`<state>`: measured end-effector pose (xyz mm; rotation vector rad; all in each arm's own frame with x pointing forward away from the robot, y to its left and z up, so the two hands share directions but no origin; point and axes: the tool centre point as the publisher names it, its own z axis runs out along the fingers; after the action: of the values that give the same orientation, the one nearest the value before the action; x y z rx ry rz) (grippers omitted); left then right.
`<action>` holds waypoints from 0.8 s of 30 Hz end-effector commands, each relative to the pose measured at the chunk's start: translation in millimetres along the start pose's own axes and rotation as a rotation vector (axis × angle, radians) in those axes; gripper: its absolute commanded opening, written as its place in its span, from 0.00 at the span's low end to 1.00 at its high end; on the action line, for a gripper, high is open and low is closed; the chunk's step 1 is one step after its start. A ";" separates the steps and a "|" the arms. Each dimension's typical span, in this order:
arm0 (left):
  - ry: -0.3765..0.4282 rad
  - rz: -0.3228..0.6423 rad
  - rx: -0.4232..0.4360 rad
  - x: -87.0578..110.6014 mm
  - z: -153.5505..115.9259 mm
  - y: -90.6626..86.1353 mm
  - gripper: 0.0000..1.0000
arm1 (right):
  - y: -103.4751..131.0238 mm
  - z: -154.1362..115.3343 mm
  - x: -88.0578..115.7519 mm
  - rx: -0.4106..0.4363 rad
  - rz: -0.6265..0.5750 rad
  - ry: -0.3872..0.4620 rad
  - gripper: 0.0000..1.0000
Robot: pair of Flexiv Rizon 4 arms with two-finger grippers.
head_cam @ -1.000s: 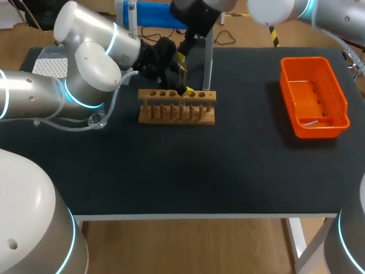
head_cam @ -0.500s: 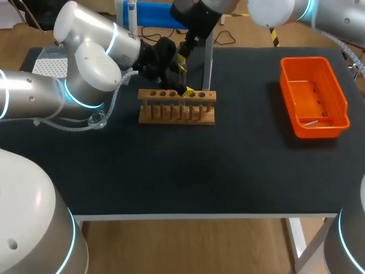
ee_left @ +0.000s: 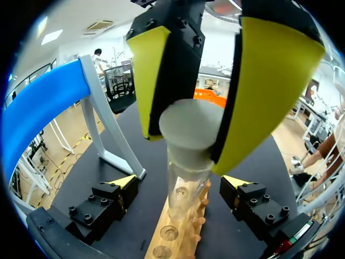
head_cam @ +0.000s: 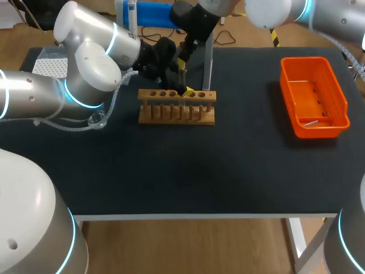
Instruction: Invert the test tube, pick up the pipette, mount the tip to pipette, aspirate from beaker and dispense into the tube, eject the tip, return the pipette, and cap with the stopper.
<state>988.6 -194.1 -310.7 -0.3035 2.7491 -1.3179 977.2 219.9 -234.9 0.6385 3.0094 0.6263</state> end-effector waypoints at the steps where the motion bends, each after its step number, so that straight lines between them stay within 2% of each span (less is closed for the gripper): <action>1: 0.000 0.001 0.004 -0.2 0.9 0.9 1.00 | -2.1 2.4 1.0 0.003 0.002 0.003 0.00; 5: 0.000 0.001 0.004 -0.2 0.9 0.9 1.00 | -5.2 5.6 2.1 0.013 0.011 0.010 0.02; 6: 0.000 0.001 0.004 -0.2 0.9 0.9 1.00 | -5.7 5.7 2.2 0.015 0.016 0.009 0.33; 7: 0.000 0.001 0.004 -0.2 0.9 0.9 1.00 | -6.5 5.6 2.3 0.014 0.019 0.010 0.53; 8: 0.000 0.001 0.004 -0.2 0.9 0.9 1.00 | -7.2 5.5 2.3 0.013 0.023 0.008 1.00; 11: 0.000 0.001 0.004 -0.2 0.9 0.9 1.00 | -8.9 3.9 2.1 0.002 0.032 0.003 1.00; 24: 0.000 0.001 0.004 -0.2 0.9 0.9 1.00 | -21.5 -13.3 1.8 -0.140 0.020 -0.010 1.00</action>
<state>988.6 -194.1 -310.7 -0.3035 2.7491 -1.3180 974.2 208.7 -231.3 0.6710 2.9511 0.7562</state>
